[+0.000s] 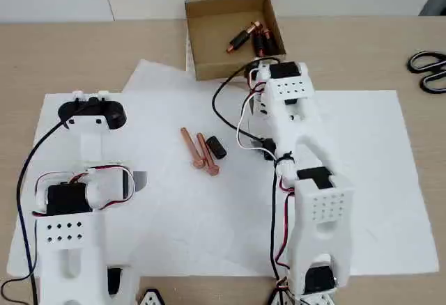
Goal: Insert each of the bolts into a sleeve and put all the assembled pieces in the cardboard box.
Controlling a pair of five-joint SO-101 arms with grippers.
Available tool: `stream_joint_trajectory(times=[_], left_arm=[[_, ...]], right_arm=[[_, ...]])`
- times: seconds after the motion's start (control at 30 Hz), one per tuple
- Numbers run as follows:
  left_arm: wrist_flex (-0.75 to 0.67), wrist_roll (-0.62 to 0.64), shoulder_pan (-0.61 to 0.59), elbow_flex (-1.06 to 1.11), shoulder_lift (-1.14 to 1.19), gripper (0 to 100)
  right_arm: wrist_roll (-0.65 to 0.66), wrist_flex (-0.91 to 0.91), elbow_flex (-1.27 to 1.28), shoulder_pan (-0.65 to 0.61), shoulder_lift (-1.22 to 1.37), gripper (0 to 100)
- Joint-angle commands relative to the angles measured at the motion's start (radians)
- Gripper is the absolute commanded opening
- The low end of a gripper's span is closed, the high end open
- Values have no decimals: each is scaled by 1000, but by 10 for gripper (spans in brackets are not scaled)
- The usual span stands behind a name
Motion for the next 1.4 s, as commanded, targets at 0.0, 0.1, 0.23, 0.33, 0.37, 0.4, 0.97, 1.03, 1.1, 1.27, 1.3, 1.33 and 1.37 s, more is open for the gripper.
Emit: stream_joint_trajectory(times=[0.0, 0.1, 0.23, 0.33, 0.37, 0.4, 0.97, 1.03, 1.1, 1.27, 1.3, 1.33, 1.37], left_arm=[[-20, 8, 0, -4, -5, 244], [-20, 8, 0, -4, -5, 244], [-20, 8, 0, -4, -5, 244], [-20, 8, 0, -4, -5, 244], [-20, 8, 0, -4, -5, 244], [-20, 8, 0, -4, -5, 244], [-20, 8, 0, -4, -5, 244], [-20, 8, 0, -4, -5, 244], [-20, 8, 0, -4, -5, 244], [-20, 8, 0, -4, -5, 244], [-20, 8, 0, -4, -5, 244], [-20, 8, 0, -4, -5, 244], [-20, 8, 0, -4, -5, 244]], right_arm=[[-2, -15, -18, 4, 5, 58], [2, -24, -18, 4, 8, 81], [21, -16, -18, -12, 8, 83], [21, -16, -18, -18, 10, 84], [21, -15, -18, -19, 10, 84], [21, -12, -18, -21, 10, 84], [37, 13, -14, -27, 12, 158], [35, 19, -12, -27, 16, 157], [35, 25, -12, -27, 30, 141], [34, 24, -14, -22, 76, 49], [34, 24, -14, -21, 81, 39], [34, 22, -14, -21, 82, 32], [34, 21, -14, -21, 82, 28]])
